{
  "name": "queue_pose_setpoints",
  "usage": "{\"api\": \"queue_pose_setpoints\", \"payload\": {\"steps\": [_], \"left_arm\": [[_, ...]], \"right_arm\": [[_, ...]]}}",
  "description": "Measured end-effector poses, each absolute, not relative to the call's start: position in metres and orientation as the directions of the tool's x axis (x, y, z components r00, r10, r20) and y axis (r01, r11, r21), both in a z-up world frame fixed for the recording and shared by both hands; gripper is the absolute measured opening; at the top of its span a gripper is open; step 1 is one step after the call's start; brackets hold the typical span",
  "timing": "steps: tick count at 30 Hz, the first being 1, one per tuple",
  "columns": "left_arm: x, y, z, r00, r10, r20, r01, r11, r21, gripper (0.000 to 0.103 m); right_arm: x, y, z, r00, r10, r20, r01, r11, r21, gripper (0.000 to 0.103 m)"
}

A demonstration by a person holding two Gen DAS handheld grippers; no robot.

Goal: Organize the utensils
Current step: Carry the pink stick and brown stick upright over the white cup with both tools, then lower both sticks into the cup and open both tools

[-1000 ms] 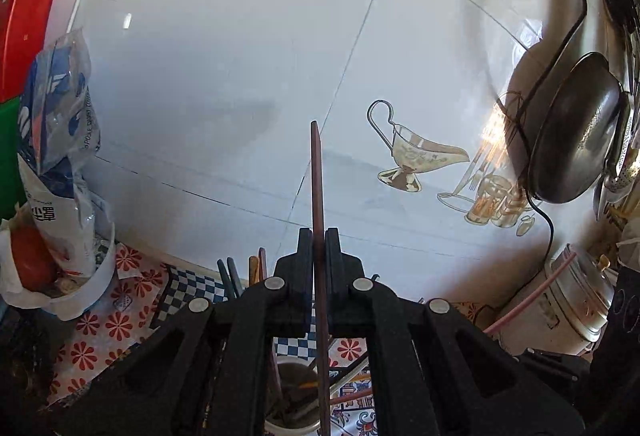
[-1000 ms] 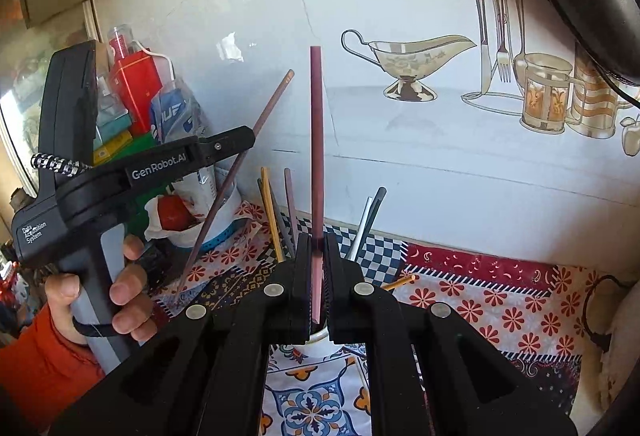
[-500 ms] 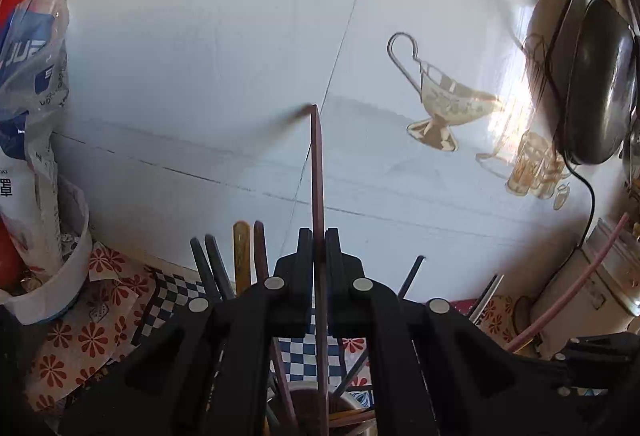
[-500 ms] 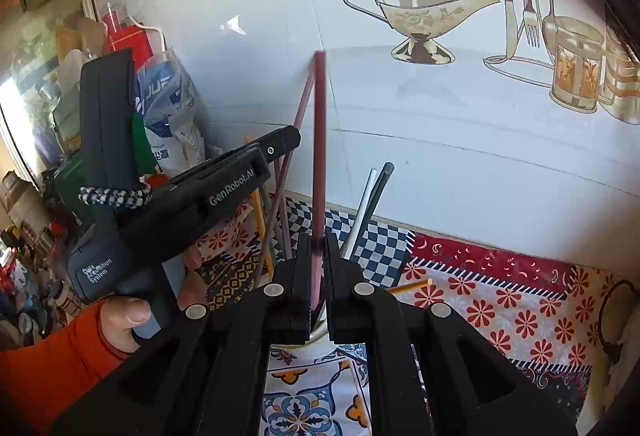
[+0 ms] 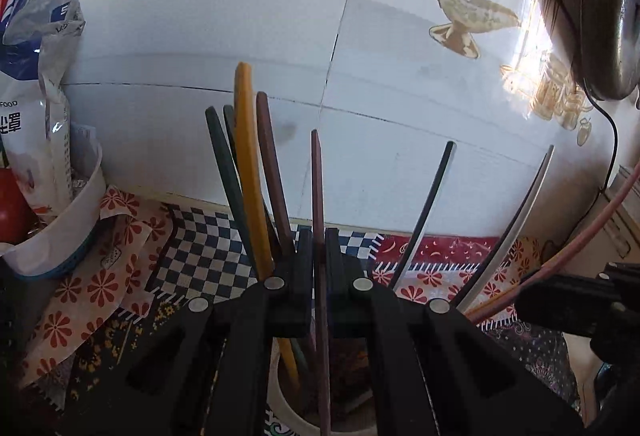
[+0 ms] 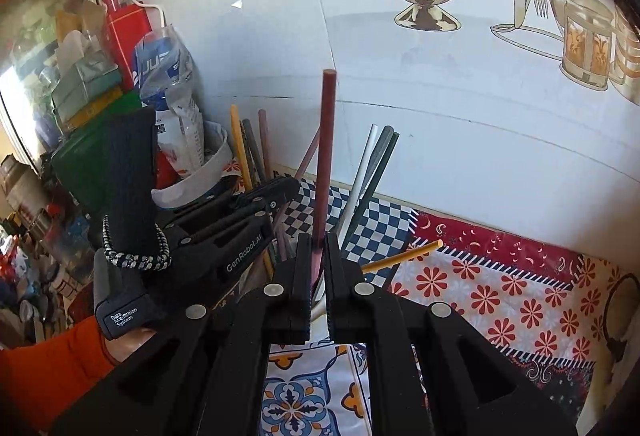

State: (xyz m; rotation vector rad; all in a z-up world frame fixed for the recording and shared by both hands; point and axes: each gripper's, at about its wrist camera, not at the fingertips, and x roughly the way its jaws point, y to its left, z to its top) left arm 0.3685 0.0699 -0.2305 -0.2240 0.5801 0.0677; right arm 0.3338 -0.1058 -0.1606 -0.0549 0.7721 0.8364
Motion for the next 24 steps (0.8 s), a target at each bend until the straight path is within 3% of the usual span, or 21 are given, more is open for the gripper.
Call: {"api": "queue_pose_setpoints", "payload": {"steps": [9, 16, 24], "left_arm": [[0.370, 0.070, -0.238, 0.709, -0.074, -0.701, -0.103, 0.973, -0.208, 0.002], [0.342, 0.072, -0.214, 0.710, -0.076, -0.700, -0.087, 0.977, -0.195, 0.002], [0.314, 0.063, -0.202, 0.690, -0.066, -0.721, -0.064, 0.986, -0.152, 0.017]], "right_arm": [[0.332, -0.100, -0.165, 0.397, 0.644, -0.654, -0.699, 0.674, 0.240, 0.005], [0.328, -0.101, -0.162, 0.393, 0.646, -0.654, -0.709, 0.666, 0.232, 0.005], [0.327, -0.107, -0.152, 0.382, 0.645, -0.662, -0.705, 0.667, 0.243, 0.005]]}}
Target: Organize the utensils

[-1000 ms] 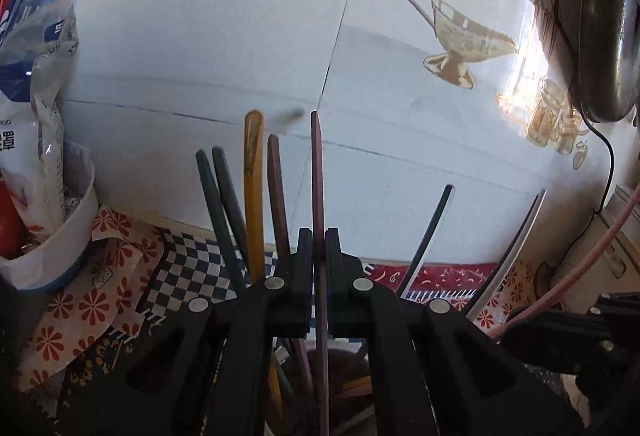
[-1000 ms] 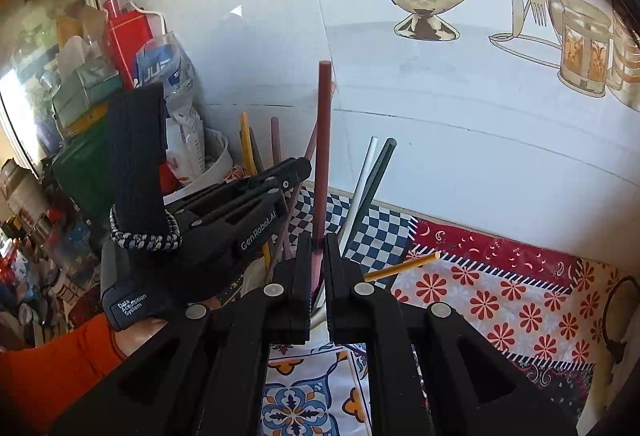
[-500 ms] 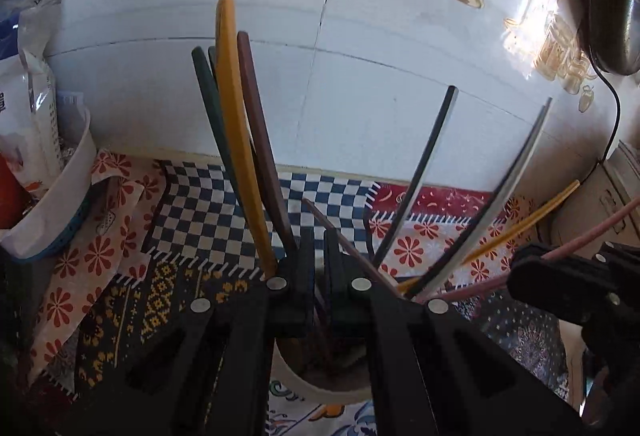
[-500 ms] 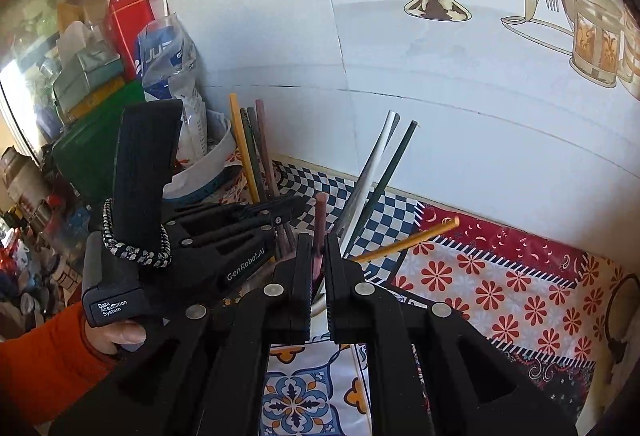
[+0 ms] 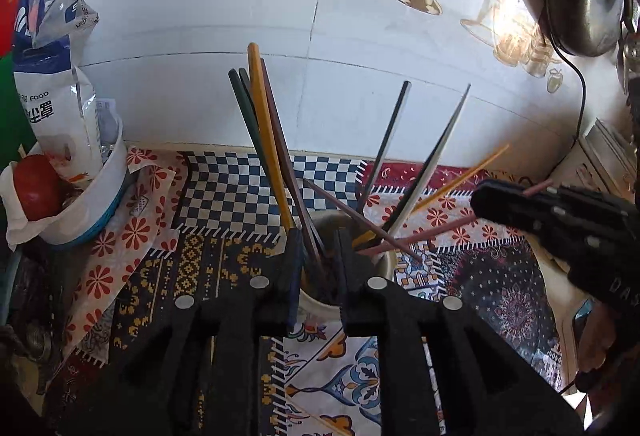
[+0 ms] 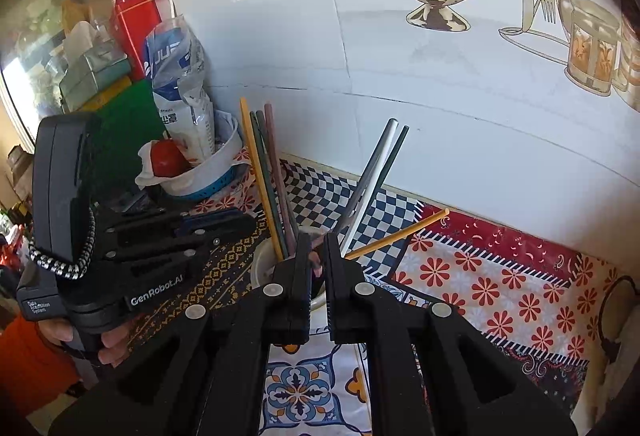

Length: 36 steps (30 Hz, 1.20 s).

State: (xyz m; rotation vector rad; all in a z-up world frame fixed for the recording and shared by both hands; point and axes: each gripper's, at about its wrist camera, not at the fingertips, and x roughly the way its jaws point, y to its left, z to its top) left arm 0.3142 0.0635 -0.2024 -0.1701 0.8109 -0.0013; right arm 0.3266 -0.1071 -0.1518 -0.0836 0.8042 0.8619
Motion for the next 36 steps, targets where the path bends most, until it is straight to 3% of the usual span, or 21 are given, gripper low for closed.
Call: {"api": "queue_pose_setpoints", "payload": {"steps": [4, 12, 19, 21, 22, 36], "left_arm": [[0.306, 0.041, -0.216, 0.666, -0.051, -0.744, -0.022, 0.996, -0.087, 0.025], [0.326, 0.029, -0.224, 0.707, -0.031, -0.707, -0.009, 0.999, -0.053, 0.030], [0.344, 0.042, -0.214, 0.744, -0.086, -0.662, -0.020, 0.988, -0.150, 0.029], [0.348, 0.044, -0.214, 0.743, -0.109, -0.661, -0.009, 0.985, -0.172, 0.020], [0.350, 0.043, -0.215, 0.734, -0.112, -0.670, -0.006, 0.985, -0.171, 0.014], [0.344, 0.048, -0.224, 0.714, -0.051, -0.698, -0.055, 0.990, -0.128, 0.011]], "right_arm": [[0.321, -0.115, -0.142, 0.406, 0.638, -0.654, -0.706, 0.674, 0.219, 0.010], [0.314, -0.143, -0.129, 0.475, 0.612, -0.632, -0.674, 0.715, 0.185, 0.033], [0.321, -0.163, -0.137, 0.511, 0.567, -0.646, -0.620, 0.764, 0.181, 0.034], [0.324, -0.169, -0.140, 0.515, 0.557, -0.652, -0.603, 0.776, 0.187, 0.034], [0.325, -0.172, -0.141, 0.516, 0.553, -0.655, -0.595, 0.781, 0.191, 0.034], [0.327, -0.173, -0.145, 0.515, 0.552, -0.656, -0.586, 0.785, 0.201, 0.034]]}}
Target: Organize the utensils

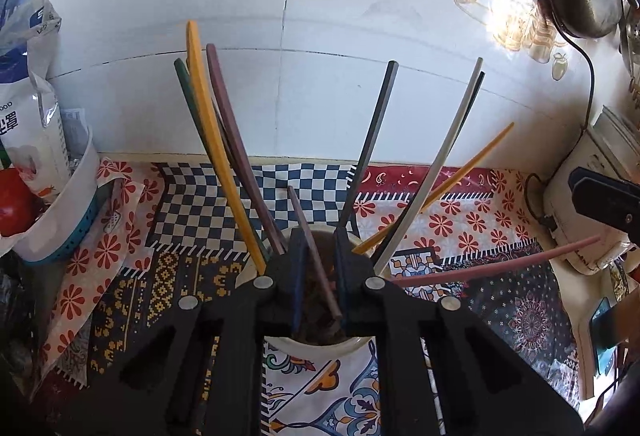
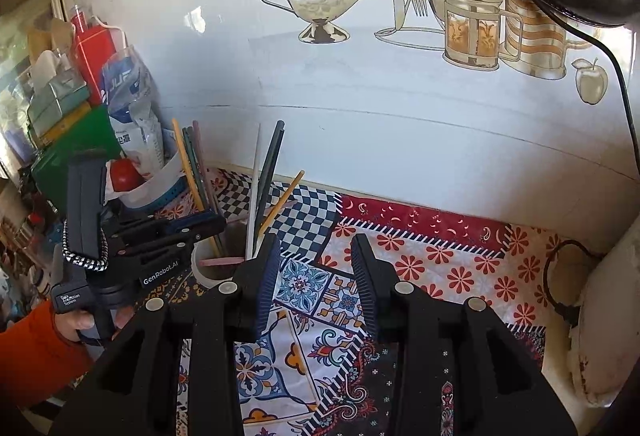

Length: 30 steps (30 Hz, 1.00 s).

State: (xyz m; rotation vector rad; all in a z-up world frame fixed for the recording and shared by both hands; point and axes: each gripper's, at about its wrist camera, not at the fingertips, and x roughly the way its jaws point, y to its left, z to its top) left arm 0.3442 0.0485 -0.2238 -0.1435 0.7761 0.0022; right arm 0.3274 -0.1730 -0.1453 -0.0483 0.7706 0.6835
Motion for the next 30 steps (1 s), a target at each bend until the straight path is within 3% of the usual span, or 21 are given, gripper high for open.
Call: {"api": "queue_pose_setpoints", "payload": {"steps": [4, 12, 30], "left_arm": [[0.342, 0.055, -0.222, 0.722, -0.032, -0.691, -0.082, 0.988, -0.131, 0.003], [0.336, 0.060, -0.205, 0.734, -0.056, -0.677, -0.084, 0.981, -0.172, 0.002], [0.312, 0.053, -0.068, 0.872, -0.012, -0.490, -0.048, 0.993, -0.111, 0.002]], "right_arm": [[0.326, -0.170, -0.144, 0.515, 0.556, -0.652, -0.590, 0.782, 0.200, 0.034], [0.324, -0.167, -0.146, 0.501, 0.563, -0.657, -0.599, 0.774, 0.205, 0.034], [0.308, -0.178, -0.122, 0.536, 0.594, -0.600, -0.610, 0.764, 0.211, 0.034]]}}
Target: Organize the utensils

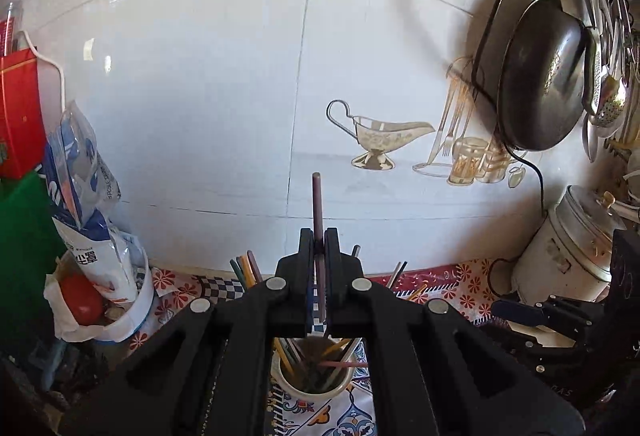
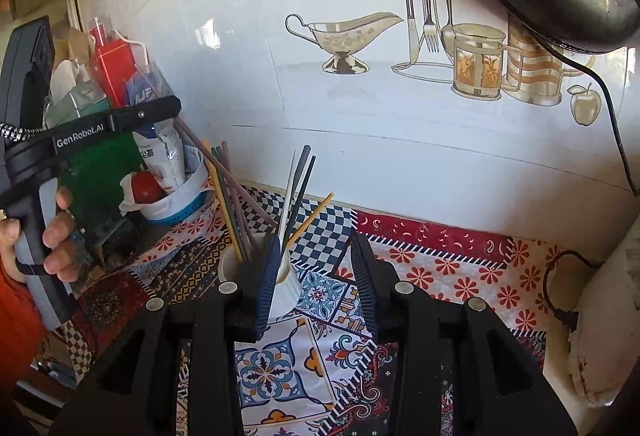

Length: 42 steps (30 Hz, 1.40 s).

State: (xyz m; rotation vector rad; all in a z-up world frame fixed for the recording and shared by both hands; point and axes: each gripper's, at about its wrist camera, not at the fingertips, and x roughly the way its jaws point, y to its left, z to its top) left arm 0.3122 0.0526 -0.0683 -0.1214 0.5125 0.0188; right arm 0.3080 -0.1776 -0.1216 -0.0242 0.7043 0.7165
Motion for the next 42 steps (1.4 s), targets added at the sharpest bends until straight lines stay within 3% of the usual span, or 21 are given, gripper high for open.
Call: {"api": "queue_pose_setpoints", "payload": {"steps": [4, 14, 18, 21, 23, 28, 37, 39, 42], "left_arm": [[0.311, 0.048, -0.070, 0.852, -0.010, -0.523, -0.043, 0.995, -0.090, 0.002], [0.311, 0.051, -0.132, 0.732, 0.007, -0.682, -0.076, 0.995, -0.071, 0.002], [0.296, 0.049, -0.129, 0.735, 0.006, -0.678, -0.067, 0.996, -0.063, 0.006], [0.279, 0.048, -0.112, 0.757, 0.012, -0.653, -0.061, 0.997, -0.054, 0.014], [0.265, 0.047, -0.097, 0.779, 0.026, -0.626, -0.067, 0.997, -0.041, 0.025], [0.224, 0.046, -0.056, 0.842, 0.061, -0.536, -0.087, 0.996, -0.025, 0.034], [0.146, 0.037, 0.014, 0.940, 0.118, -0.319, -0.120, 0.993, 0.014, 0.058], [0.132, 0.035, 0.024, 0.951, 0.112, -0.289, -0.116, 0.993, 0.003, 0.064], [0.113, 0.028, 0.033, 0.963, 0.132, -0.236, -0.133, 0.991, 0.014, 0.082]], "right_arm": [[0.305, -0.182, -0.117, 0.545, 0.596, -0.590, -0.607, 0.765, 0.213, 0.034], [0.290, -0.179, -0.102, 0.559, 0.602, -0.570, -0.619, 0.760, 0.195, 0.034], [0.281, -0.173, -0.093, 0.566, 0.608, -0.557, -0.631, 0.754, 0.182, 0.034], [0.274, -0.170, -0.086, 0.571, 0.613, -0.545, -0.638, 0.750, 0.174, 0.034], [0.268, -0.168, -0.080, 0.577, 0.618, -0.534, -0.643, 0.747, 0.170, 0.034], [0.245, -0.164, -0.056, 0.608, 0.635, -0.477, -0.651, 0.742, 0.160, 0.034], [0.187, -0.169, 0.014, 0.718, 0.632, -0.291, -0.631, 0.768, 0.109, 0.034], [0.173, -0.173, 0.028, 0.734, 0.632, -0.249, -0.627, 0.771, 0.109, 0.037], [0.153, -0.179, 0.041, 0.765, 0.613, -0.197, -0.605, 0.789, 0.105, 0.046]]}}
